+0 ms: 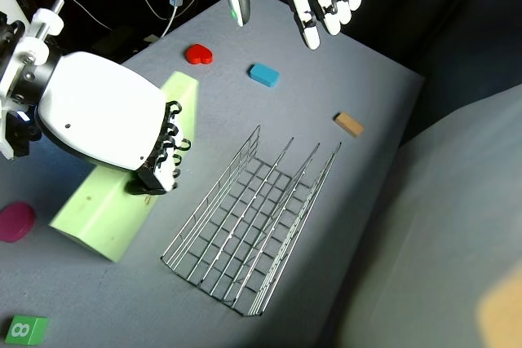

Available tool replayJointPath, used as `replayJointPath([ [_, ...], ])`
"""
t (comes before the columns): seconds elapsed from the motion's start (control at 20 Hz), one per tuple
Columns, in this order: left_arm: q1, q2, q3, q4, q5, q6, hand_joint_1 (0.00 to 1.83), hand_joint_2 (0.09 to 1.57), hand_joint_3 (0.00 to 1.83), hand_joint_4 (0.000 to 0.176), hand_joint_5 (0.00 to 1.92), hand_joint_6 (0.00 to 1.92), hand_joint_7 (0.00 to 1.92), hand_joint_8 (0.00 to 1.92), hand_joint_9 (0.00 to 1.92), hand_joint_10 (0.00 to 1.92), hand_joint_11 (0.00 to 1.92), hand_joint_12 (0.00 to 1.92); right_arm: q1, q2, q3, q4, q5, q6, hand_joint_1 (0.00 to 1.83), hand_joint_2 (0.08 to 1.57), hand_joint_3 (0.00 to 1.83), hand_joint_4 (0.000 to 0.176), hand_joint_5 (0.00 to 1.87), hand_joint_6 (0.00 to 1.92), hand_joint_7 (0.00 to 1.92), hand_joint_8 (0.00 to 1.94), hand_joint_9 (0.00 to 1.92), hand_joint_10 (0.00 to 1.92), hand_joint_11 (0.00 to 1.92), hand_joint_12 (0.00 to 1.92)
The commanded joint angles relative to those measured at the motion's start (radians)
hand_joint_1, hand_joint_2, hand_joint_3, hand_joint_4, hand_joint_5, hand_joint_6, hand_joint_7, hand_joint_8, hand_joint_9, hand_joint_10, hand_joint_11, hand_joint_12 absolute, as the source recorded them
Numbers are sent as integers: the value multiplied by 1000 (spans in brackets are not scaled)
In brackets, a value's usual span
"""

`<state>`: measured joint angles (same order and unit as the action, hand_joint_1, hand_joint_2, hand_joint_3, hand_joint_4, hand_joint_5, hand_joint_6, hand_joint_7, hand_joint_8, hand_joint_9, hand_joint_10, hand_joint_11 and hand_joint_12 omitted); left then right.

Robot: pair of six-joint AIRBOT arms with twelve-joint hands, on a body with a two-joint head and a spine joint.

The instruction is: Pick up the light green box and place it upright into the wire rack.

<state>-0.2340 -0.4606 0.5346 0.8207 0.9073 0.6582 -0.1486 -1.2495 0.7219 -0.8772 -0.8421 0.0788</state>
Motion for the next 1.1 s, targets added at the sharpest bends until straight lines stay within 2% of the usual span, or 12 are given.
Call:
replayJointPath([
  [0.0, -17, -2, -5, 65, -49, 5, 182, 1175, 2, 81, 364, 0, 312, 0, 295, 0, 0, 689, 12, 3, -5, -52, 33, -4, 1366, 1150, 0, 0, 831, 951, 942, 1089, 866, 1395, 815, 1384],
  [0.15, -16, -2, -4, 65, -46, 5, 184, 1178, 1, 80, 358, 1, 309, 0, 294, 0, 0, 705, 56, 30, -34, -29, 32, -17, 1364, 1153, 0, 0, 812, 1000, 942, 1081, 864, 1382, 808, 1377],
  [0.35, -16, -2, -3, 64, -39, 0, 184, 1178, 1, 81, 355, 0, 306, 0, 294, 0, 0, 708, 158, 77, -62, -26, 26, -8, 1362, 1158, 0, 0, 795, 1033, 936, 1090, 849, 1394, 798, 1363],
  [0.5, -16, -2, -3, 64, -39, -3, 185, 1181, 1, 80, 368, 4, 306, 0, 294, 0, 0, 685, 235, 93, -66, -26, 6, -37, 1362, 1159, 0, 0, 796, 1034, 935, 1090, 850, 1393, 798, 1366],
  [0.65, -15, -2, -3, 62, -34, -3, 186, 1185, 3, 79, 363, 1, 306, 0, 302, 3, 0, 685, 301, 97, -65, -71, 1, -41, 1362, 1159, 0, 0, 793, 1040, 935, 1087, 850, 1394, 798, 1368],
  [0.85, -15, -2, -3, 62, -34, -3, 186, 1187, 3, 80, 366, 2, 313, 2, 307, 4, 0, 679, 334, 75, -39, -92, -4, -41, 1362, 1159, 0, 0, 791, 1046, 935, 1095, 851, 1380, 774, 1352],
  [1.05, -15, -2, -2, 61, -34, -3, 186, 1186, 1, 80, 366, 1, 315, 3, 301, 1, 0, 679, 332, -1, 44, -104, -4, -47, 1362, 1160, 0, 0, 784, 1054, 934, 1092, 852, 1383, 799, 1357],
])
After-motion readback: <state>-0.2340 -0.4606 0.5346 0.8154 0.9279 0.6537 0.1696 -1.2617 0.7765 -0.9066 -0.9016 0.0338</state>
